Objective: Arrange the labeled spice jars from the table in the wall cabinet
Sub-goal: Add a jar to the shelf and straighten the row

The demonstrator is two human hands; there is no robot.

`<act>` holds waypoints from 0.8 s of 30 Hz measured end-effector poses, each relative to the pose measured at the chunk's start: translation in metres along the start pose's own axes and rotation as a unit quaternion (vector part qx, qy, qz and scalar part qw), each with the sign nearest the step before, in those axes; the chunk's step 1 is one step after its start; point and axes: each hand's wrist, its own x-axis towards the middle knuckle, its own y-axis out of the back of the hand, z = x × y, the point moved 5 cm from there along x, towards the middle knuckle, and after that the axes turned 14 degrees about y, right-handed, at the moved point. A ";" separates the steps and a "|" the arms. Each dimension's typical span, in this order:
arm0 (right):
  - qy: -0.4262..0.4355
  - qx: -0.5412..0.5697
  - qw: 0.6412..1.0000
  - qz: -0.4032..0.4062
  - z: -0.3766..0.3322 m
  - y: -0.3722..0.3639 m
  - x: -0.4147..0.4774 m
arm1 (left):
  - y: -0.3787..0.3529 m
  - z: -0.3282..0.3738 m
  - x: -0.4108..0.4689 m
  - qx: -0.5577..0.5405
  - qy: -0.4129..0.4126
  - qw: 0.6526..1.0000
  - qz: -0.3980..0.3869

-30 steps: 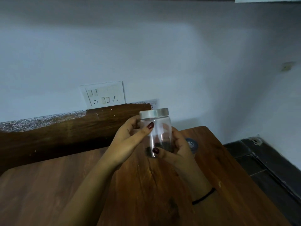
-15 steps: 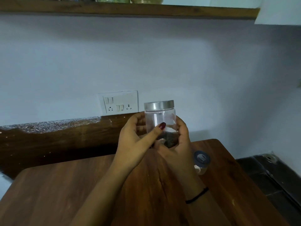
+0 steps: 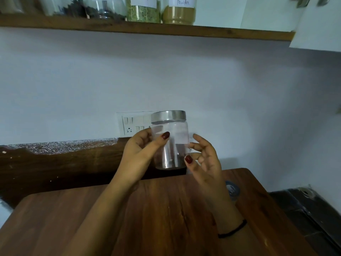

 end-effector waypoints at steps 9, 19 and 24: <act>-0.105 0.145 0.981 -0.080 0.005 -0.030 -0.002 | 0.000 -0.008 -0.001 -0.023 0.012 0.998 -0.057; -0.107 0.205 0.971 -0.060 0.000 -0.032 -0.005 | 0.002 -0.010 -0.006 -0.048 0.020 0.994 -0.101; -0.090 0.153 0.984 -0.009 0.001 -0.025 -0.003 | 0.015 -0.005 -0.007 -0.028 -0.016 0.998 -0.057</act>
